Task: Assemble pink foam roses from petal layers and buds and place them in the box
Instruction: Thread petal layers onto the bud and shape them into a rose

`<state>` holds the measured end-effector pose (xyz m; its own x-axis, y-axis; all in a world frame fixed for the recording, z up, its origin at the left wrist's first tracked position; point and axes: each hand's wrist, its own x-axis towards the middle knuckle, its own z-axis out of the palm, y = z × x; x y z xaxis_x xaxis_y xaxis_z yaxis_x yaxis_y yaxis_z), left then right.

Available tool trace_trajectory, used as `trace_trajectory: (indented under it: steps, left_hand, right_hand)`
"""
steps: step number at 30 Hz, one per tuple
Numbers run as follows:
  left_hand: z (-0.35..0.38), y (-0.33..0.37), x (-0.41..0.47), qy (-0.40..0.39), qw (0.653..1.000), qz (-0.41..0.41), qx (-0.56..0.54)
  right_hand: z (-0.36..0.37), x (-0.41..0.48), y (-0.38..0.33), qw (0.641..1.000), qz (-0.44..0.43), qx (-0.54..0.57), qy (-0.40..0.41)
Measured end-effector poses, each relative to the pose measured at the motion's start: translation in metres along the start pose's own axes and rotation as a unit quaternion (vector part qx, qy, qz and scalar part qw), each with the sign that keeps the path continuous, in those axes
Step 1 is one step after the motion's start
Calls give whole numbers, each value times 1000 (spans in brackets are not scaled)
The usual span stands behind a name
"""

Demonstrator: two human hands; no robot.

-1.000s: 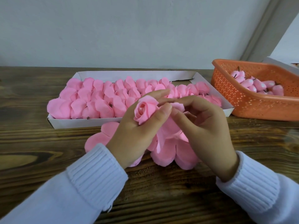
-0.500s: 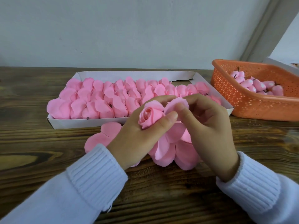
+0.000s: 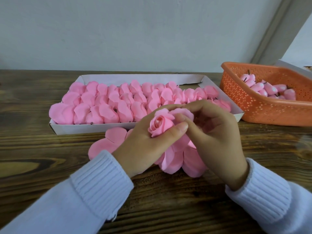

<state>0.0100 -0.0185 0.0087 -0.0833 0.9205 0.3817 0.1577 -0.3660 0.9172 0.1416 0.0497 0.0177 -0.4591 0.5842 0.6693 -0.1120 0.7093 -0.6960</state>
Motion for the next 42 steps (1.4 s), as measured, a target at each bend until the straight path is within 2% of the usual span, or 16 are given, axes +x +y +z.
trace_trajectory:
  steps: [8, 13, 18, 23, 26, 31, 33, 37, 42]
  left_hand:
    - [1, 3, 0, 56, 998, 28, 14]
    - [4, 3, 1, 105, 993, 23, -53]
    - [2, 5, 3, 65, 996, 27, -45]
    - [7, 7, 2, 47, 995, -1, -88]
    - [3, 8, -2, 21, 997, -18, -71]
    - [-5, 15, 2, -141, 985, -27, -95]
    - [-5, 17, 3, -178, 976, -34, -119]
    - [-4, 17, -1, -111, 988, -74, -84]
    - [5, 26, -5, -96, 994, -43, -37]
  right_hand:
    - [1, -2, 3, 999, -22, 29, 6]
    - [2, -1, 9, 996, 24, 81, -21]
    - [3, -1, 7, 975, 97, 184, -78]
    - [4, 0, 4, 946, 120, 286, -96]
    - [1, 3, 7, 933, 150, 308, -110]
    - [-7, 11, 13, 894, 204, 363, -162]
    - [-8, 12, 14, 882, 211, 375, -193]
    - [-8, 10, 15, 879, 224, 358, -224]
    - [-9, 9, 16, 893, 244, 321, -200]
